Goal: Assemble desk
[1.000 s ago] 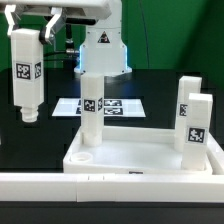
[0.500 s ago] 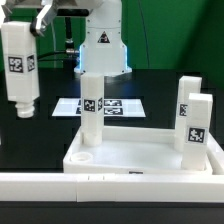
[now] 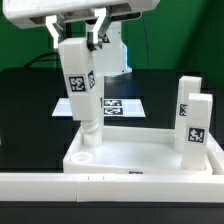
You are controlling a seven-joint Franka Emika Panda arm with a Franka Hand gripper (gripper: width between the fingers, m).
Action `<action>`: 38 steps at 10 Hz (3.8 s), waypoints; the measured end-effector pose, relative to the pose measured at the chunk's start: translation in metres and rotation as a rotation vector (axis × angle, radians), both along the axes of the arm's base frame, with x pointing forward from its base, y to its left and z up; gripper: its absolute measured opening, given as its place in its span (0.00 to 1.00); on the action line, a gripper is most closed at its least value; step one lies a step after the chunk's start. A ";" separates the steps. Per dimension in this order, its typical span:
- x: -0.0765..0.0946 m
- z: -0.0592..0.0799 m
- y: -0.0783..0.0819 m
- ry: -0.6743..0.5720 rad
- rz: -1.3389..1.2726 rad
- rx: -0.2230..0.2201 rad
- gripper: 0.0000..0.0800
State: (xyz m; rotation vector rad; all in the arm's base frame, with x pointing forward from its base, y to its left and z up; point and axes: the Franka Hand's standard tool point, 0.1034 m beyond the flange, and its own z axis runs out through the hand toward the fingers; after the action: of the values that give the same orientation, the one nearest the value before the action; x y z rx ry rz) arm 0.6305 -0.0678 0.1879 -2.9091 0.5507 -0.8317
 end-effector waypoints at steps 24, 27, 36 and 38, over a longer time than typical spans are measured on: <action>-0.011 -0.035 0.015 0.040 0.003 -0.085 0.36; -0.010 -0.033 0.020 0.038 0.010 -0.087 0.36; -0.009 -0.027 0.013 -0.018 0.027 -0.155 0.36; -0.013 -0.036 0.015 -0.004 0.030 -0.158 0.36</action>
Offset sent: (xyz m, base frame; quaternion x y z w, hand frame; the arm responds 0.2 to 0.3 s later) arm -0.0309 -0.0369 -0.0270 -0.0938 0.0380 -0.0658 0.9927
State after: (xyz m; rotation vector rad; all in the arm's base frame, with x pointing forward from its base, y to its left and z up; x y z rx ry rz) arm 0.6170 -0.0531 0.1517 -3.0479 0.4599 -0.9163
